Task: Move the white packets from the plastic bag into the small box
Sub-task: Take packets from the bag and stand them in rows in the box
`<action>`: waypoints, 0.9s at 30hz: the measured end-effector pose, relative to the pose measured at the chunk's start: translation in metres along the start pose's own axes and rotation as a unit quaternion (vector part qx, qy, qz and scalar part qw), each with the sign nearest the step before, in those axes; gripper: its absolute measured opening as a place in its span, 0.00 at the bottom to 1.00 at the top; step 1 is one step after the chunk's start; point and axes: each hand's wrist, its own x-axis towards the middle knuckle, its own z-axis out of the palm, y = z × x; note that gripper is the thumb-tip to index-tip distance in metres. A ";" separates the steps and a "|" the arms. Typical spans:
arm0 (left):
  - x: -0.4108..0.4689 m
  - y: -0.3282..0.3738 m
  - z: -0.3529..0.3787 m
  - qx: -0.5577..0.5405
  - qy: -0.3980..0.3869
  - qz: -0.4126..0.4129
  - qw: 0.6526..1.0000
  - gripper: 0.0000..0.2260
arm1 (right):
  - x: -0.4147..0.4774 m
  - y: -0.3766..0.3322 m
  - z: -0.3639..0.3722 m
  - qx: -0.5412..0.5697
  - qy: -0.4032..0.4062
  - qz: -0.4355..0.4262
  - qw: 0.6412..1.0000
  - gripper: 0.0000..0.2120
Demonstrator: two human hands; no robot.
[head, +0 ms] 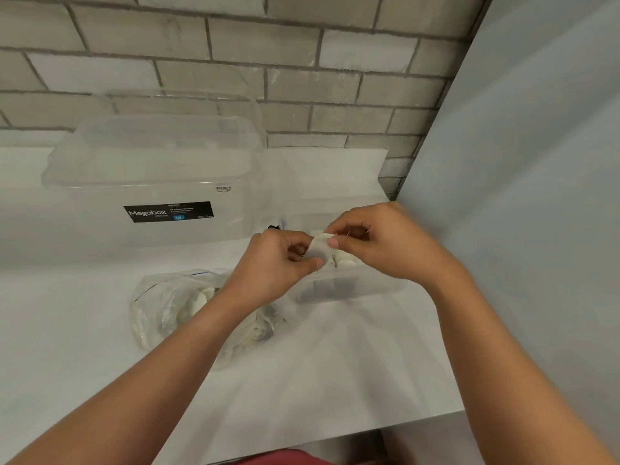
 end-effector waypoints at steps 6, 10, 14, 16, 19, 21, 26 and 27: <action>0.006 -0.005 0.004 0.076 0.020 0.035 0.996 0.14 | 0.009 0.017 -0.007 -0.048 0.040 0.024 0.998 0.04; -0.008 -0.013 -0.003 0.196 0.011 0.052 0.979 0.16 | 0.019 0.043 -0.003 -0.115 0.019 0.082 0.990 0.03; -0.017 -0.018 -0.002 0.261 0.005 0.066 0.963 0.07 | 0.034 0.063 0.009 -0.114 -0.123 0.122 0.978 0.03; -0.016 -0.020 0.000 0.267 0.019 0.068 0.961 0.05 | 0.040 0.065 0.016 -0.105 -0.196 0.130 0.966 0.03; -0.016 -0.020 0.002 0.268 0.029 0.062 0.961 0.05 | 0.051 0.069 0.030 -0.139 -0.252 0.138 0.948 0.06; -0.016 -0.020 0.003 0.267 0.032 0.056 0.962 0.05 | 0.058 0.074 0.040 -0.151 -0.259 0.149 0.942 0.07; -0.016 -0.020 0.005 0.264 0.042 0.058 0.962 0.04 | 0.064 0.084 0.052 -0.158 -0.261 0.162 0.938 0.08; -0.016 -0.021 0.005 0.265 0.042 0.057 0.962 0.05 | 0.064 0.086 0.053 -0.156 -0.262 0.164 0.938 0.08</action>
